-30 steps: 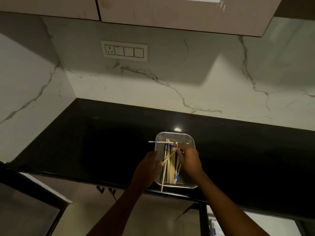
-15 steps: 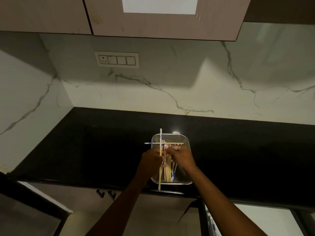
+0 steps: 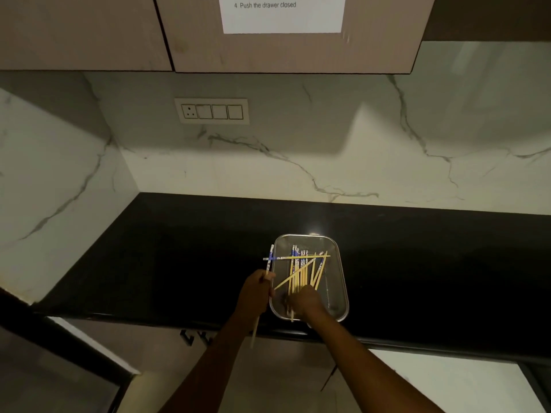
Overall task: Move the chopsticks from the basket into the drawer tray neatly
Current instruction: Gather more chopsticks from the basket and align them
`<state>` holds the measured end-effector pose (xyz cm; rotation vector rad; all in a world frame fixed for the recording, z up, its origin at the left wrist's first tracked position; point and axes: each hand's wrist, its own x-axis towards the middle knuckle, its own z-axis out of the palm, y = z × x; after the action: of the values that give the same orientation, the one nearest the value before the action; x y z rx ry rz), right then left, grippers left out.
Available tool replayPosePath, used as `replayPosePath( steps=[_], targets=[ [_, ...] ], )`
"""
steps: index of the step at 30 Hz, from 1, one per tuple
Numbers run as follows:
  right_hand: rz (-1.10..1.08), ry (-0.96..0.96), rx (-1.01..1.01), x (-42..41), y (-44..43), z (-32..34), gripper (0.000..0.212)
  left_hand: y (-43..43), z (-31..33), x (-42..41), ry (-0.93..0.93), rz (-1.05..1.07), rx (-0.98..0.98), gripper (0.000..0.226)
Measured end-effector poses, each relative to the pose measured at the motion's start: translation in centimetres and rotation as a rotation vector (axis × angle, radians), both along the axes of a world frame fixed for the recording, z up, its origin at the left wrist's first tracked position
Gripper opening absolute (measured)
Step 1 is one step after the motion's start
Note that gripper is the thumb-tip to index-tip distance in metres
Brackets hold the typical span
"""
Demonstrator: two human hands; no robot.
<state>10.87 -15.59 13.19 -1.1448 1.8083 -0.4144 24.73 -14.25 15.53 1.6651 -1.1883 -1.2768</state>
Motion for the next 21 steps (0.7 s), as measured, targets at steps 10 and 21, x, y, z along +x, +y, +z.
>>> replayPosePath(
  steps=[10, 21],
  targets=[
    [-0.01, -0.294, 0.095, -4.6, 6.0, 4.6, 0.027, -0.3, -0.1, -2.8, 0.47, 0.05, 0.353, 0.018],
    [0.1, -0.176, -0.033, -4.6, 7.5, 5.8, 0.029, -0.4, -0.4, -6.4, 0.584, -0.051, 0.4, 0.028]
  ],
)
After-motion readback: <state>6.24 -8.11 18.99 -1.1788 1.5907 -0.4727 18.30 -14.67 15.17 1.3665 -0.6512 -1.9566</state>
